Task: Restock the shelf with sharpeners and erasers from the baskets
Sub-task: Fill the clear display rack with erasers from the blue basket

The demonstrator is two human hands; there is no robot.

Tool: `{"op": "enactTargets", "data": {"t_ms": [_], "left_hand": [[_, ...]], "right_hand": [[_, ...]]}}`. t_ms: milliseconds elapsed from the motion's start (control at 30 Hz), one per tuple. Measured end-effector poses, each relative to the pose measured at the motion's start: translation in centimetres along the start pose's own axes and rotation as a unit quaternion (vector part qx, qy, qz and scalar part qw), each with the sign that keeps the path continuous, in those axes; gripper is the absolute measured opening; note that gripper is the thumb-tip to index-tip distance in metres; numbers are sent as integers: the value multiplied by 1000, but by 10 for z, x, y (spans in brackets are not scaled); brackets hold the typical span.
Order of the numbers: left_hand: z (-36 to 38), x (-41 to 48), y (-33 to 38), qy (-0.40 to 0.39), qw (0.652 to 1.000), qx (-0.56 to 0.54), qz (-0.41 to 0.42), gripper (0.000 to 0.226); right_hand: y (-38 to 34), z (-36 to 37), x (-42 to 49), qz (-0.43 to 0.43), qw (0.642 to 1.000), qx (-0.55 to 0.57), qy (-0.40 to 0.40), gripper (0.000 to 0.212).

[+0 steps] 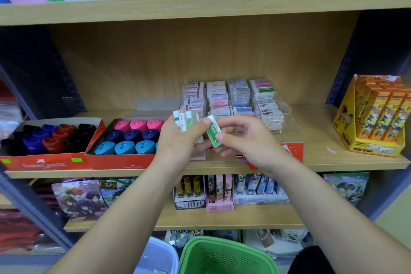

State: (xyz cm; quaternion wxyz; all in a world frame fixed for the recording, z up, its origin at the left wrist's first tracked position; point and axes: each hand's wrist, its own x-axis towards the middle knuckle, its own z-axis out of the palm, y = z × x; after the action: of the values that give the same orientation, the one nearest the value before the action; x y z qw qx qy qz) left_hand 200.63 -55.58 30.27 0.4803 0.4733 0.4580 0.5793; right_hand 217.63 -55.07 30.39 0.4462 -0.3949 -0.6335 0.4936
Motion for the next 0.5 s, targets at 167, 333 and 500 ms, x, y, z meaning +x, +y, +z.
{"op": "enactTargets", "data": {"t_ms": [167, 333, 500], "left_hand": [[-12, -9, 4, 2, 999, 43, 8, 22], [-29, -17, -1, 3, 995, 95, -16, 21], [-60, -24, -10, 29, 990, 135, -31, 14]], "right_hand": [[-2, 11, -5, 44, 998, 30, -16, 21], [5, 12, -8, 50, 998, -23, -26, 22], [4, 5, 0, 27, 997, -67, 26, 20]]}}
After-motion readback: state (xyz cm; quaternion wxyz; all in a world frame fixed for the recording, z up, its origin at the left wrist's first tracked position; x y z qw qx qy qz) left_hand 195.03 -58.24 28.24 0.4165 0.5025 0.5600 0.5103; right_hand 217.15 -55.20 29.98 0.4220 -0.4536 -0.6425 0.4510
